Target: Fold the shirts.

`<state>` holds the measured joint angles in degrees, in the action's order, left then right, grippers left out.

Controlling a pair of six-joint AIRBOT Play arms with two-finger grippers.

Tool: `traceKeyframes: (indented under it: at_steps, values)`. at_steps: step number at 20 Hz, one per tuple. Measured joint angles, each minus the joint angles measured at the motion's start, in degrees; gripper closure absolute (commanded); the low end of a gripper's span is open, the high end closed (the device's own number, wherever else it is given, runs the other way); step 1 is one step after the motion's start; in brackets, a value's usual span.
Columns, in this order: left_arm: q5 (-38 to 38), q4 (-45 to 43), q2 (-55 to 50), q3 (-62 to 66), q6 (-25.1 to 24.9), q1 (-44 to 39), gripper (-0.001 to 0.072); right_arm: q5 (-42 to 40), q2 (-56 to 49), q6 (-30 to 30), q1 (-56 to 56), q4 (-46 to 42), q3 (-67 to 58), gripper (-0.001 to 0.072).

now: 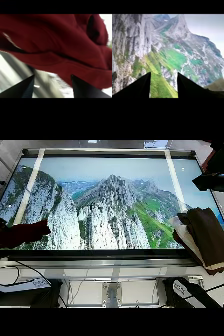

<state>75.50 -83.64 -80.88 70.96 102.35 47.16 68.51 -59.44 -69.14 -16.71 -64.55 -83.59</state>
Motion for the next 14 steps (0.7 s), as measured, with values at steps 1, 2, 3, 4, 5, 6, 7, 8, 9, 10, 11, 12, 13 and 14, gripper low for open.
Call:
traceKeyframes:
  at_steps: [1, 2, 3, 4, 5, 6, 7, 8, 9, 10, 11, 12, 13, 14]
  values:
    - [-0.92, 2.82, 0.0, -1.4, 0.35, 1.4, 0.0173, 0.02, 0.0, -0.02, 0.0, 1.66, 0.0, 0.034]
    - [-2.01, 4.7, 0.0, -2.75, 0.66, 2.34, 0.0173, 0.02, 0.0, -0.02, 0.0, 3.39, 0.0, 0.034]
    - [-3.45, 6.21, 0.0, -4.28, 0.76, 3.08, 0.0173, 0.11, 0.0, -0.02, 0.0, 4.92, 0.0, 0.034]
    - [-5.55, 7.76, -0.07, -5.73, 1.07, 3.61, 0.0173, 0.39, 0.0, -0.02, 0.0, 6.21, 0.0, 0.034]
    - [-7.8, 9.31, -0.28, -6.97, 1.2, 3.96, 0.0173, 0.72, 0.0, -0.02, 0.0, 7.41, 0.0, 0.034]
    - [-10.12, 10.99, -0.68, -8.0, 1.33, 4.22, 0.0173, 1.03, 0.0, -0.02, 0.0, 8.52, 0.0, 0.034]
    - [-12.33, 12.85, -1.27, -8.83, 1.42, 4.44, 0.0173, 1.36, 0.0, -0.02, 0.0, 9.51, 0.0, 0.034]
    - [-13.94, 14.88, -2.08, -9.44, 1.55, 4.57, 0.0175, 1.79, 0.0, -0.04, 0.0, 10.45, 0.0, 0.034]
    - [-15.06, 16.81, -2.93, -9.86, 1.6, 4.66, 0.0244, 1.99, 0.0, -0.04, 0.0, 10.93, 0.0, 0.034]
    - [-15.89, 18.99, -3.82, -10.19, 1.05, 4.72, 0.045, 2.14, 0.0, -0.04, 0.0, 11.45, 0.0, 0.034]
    - [-16.39, 21.24, -4.52, -10.4, -0.13, 4.79, 0.0676, 2.27, 0.02, -0.04, 0.0, 11.87, 0.0, 0.0341]
    - [-17.03, 24.06, -5.07, -10.54, -2.01, 4.79, 0.0688, 2.4, 0.0, -0.04, 0.0, 12.13, 0.0, 0.0341]
    - [-17.4, 26.86, -5.44, -10.6, -4.24, 4.83, 0.0688, 2.45, 0.0, -0.04, 0.0, 12.26, 0.0, 0.0341]
    - [-17.53, 30.4, -5.75, -10.67, -6.95, 4.85, 0.0689, 2.49, 0.0, -0.04, 0.0, 12.55, 0.0, 0.0341]
